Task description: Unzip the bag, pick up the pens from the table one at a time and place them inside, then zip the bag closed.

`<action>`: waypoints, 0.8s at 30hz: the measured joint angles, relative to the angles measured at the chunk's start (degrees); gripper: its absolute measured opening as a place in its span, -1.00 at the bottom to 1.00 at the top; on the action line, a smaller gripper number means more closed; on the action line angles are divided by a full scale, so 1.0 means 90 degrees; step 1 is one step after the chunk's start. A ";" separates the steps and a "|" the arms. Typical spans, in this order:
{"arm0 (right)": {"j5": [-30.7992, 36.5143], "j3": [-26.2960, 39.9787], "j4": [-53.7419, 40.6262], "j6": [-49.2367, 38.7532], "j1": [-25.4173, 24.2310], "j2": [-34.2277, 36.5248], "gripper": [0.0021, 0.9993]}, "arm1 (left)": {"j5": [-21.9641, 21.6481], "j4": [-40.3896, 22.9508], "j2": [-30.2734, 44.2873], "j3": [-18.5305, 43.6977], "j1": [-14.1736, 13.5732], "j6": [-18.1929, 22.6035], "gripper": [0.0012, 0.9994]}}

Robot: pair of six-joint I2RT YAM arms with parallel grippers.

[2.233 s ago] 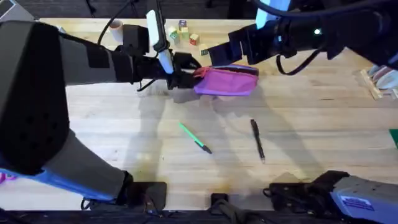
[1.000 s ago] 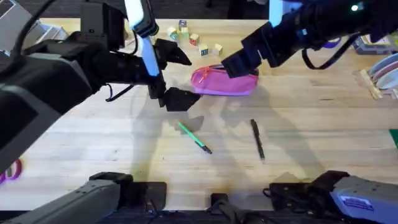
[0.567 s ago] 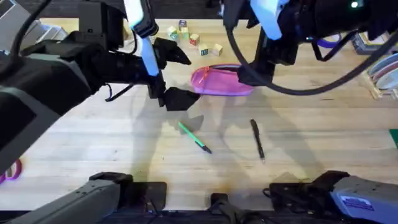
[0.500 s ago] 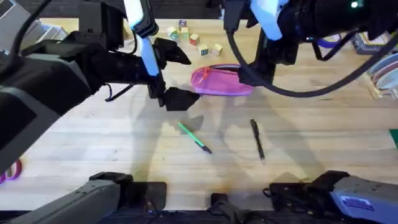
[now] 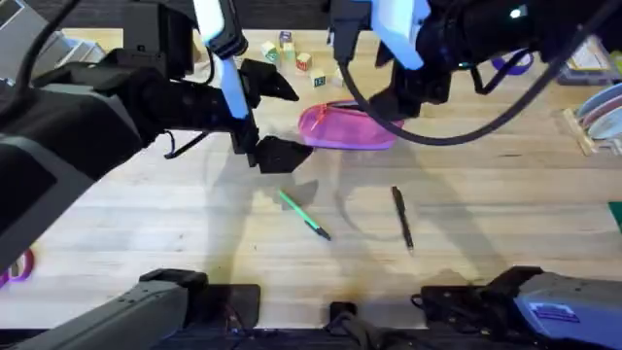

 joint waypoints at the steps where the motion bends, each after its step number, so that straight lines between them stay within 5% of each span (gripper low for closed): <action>1: 0.0000 0.0000 -0.0021 -0.0001 0.0000 0.0041 -0.29 | 0.0000 0.0000 0.0001 0.0000 0.0000 0.0000 0.99; 3: 0.0000 0.0000 -0.0026 0.0000 -0.0002 0.0108 -0.82 | 0.0000 0.0000 0.0002 0.0000 0.0000 0.0000 0.99; 4: 0.0000 0.0000 -0.0023 -0.0009 -0.0003 0.0155 -0.91 | 0.0000 0.0000 0.0002 0.0000 0.0000 0.0000 0.99; 24: -0.1004 0.0000 0.0052 -0.0022 -0.1013 0.1262 -0.94 | 0.0000 0.0000 0.0000 0.0000 0.0000 0.0000 0.99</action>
